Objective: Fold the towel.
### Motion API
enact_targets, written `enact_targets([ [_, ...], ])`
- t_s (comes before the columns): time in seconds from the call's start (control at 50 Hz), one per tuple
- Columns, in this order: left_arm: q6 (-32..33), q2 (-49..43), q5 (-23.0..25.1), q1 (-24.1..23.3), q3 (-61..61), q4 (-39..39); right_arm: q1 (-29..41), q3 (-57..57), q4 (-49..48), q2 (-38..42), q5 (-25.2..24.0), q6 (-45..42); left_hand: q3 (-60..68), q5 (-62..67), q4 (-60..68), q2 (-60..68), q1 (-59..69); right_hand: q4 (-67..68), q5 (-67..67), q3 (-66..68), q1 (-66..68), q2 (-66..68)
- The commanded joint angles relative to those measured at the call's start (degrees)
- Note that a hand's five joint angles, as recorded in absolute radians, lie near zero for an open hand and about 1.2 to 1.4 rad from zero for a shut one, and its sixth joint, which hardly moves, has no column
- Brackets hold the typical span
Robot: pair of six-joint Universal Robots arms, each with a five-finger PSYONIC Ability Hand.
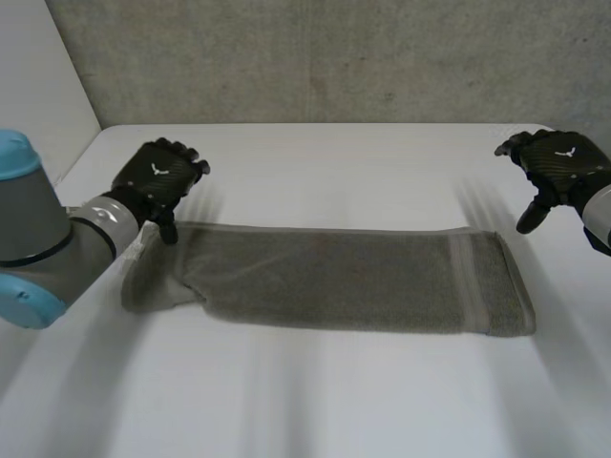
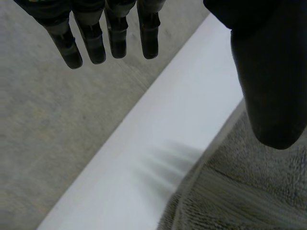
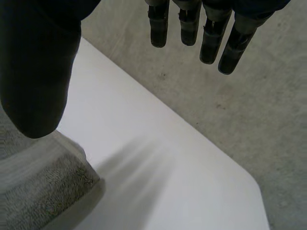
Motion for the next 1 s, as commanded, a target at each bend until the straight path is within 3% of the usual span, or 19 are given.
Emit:
enact_targets([
  [0.02,-0.1,8.8,0.0,0.7,-8.7,0.0,-0.3,6.4,0.4,-5.4,-0.7,-0.2,-2.9,-2.3,-3.4,-3.7,-4.2,-4.4,-3.7,-2.5,-4.4,-4.6],
  [0.12,-0.1,14.2,0.1,2.0,-16.1,0.0,-0.5,13.8,2.2,-10.7,-2.7,-2.2,-2.9,-2.0,-3.4,-3.4,-3.8,-4.4,-3.7,-2.5,-4.4,-4.6],
  [0.16,-0.4,16.0,0.2,2.9,-18.7,0.0,-0.9,18.8,4.6,-13.6,-5.9,-4.5,-2.9,-1.8,-3.4,-3.2,-3.7,-4.4,-2.5,-2.5,-3.2,-3.4],
  [0.32,-6.3,21.2,0.5,5.4,-26.9,0.3,-6.4,27.7,6.3,-14.0,-12.2,-9.2,-2.9,-1.5,-3.4,-2.8,-3.3,-4.4,-0.4,-2.5,-1.1,-1.4],
  [0.42,-11.1,20.4,0.7,6.3,-28.8,3.2,-8.3,29.1,4.3,-9.6,-12.5,-13.3,-2.9,-1.3,-3.4,-2.7,-3.2,-4.4,1.4,-2.5,0.7,0.5],
  [0.48,-11.5,20.2,0.6,6.3,-29.1,3.7,-9.1,29.4,2.8,-6.8,-12.6,-16.3,-2.9,-1.3,-3.4,-2.7,-3.2,-4.4,8.6,-2.5,7.9,7.7],
  [0.72,-11.7,18.3,0.6,5.7,-29.2,4.4,-9.6,29.1,-2.7,-2.3,-12.4,-17.1,-2.9,-1.3,-3.4,-2.7,-3.2,-4.4,16.6,-2.5,15.9,15.6],
  [0.78,-11.7,18.4,0.6,5.7,-29.2,4.4,-9.7,29.0,-3.2,-1.9,-12.4,-17.1,-2.9,-1.3,-3.4,-2.7,-3.2,-4.4,21.0,-2.5,20.3,20.0],
  [0.82,-11.7,18.4,0.6,5.7,-29.3,4.4,-9.8,28.7,-3.3,-1.1,-12.4,-17.1,-2.9,-1.3,-3.4,-2.7,-3.2,-4.4,34.3,-2.5,33.6,33.4],
  [0.84,-11.7,18.4,0.6,5.7,-29.6,4.4,-9.8,28.7,-3.3,-1.1,-12.4,-17.1,-2.9,-1.5,-3.4,-2.8,-3.3,-4.4,34.4,-2.5,33.7,33.5],
  [0.88,-11.7,18.4,0.6,5.7,-29.7,4.4,-9.9,28.5,-3.8,-1.1,-12.4,-17.1,-2.9,-1.5,-3.4,-2.8,-3.3,-4.4,57.7,-2.5,57.0,56.7],
  [0.9,-11.7,18.4,0.6,5.7,-29.8,4.4,-9.9,28.5,-3.8,-1.1,-12.4,-17.1,-2.9,-1.5,-3.4,-2.8,-3.3,-4.4,57.8,-2.5,57.1,56.8],
  [0.92,-11.7,18.5,0.6,5.7,-29.9,4.4,-10.2,28.3,-4.1,-1.2,-12.3,-17.1,-2.9,-1.5,-3.4,-2.8,-3.3,-4.4,66.2,-2.5,65.5,65.3],
  [1.0,-11.7,18.8,0.6,5.8,-30.0,4.4,-12.0,27.9,-4.3,-1.6,-12.2,-17.0,-2.9,-1.5,-3.4,-2.8,-3.3,-4.4,66.3,-2.5,65.6,65.4],
])
